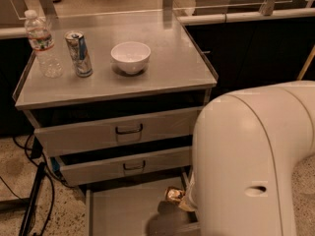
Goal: Pick orange can from bottom drawer and place on counter
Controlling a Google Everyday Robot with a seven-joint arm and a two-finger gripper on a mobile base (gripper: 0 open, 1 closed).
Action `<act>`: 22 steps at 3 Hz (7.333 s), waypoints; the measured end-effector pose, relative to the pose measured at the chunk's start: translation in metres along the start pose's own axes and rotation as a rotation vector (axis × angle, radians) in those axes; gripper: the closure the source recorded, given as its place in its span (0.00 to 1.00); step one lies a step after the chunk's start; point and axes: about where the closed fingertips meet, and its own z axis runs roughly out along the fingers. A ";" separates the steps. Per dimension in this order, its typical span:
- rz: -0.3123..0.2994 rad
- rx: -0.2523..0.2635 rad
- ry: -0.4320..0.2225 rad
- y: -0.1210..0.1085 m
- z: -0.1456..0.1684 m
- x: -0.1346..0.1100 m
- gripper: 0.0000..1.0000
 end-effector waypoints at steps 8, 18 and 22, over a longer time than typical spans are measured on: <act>0.043 0.262 -0.068 -0.105 -0.177 -0.048 1.00; -0.079 0.643 -0.105 -0.211 -0.405 -0.109 1.00; -0.133 0.610 -0.208 -0.245 -0.416 -0.195 1.00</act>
Offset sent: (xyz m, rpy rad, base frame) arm 0.0157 0.0116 0.0668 0.0316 -0.0490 0.0575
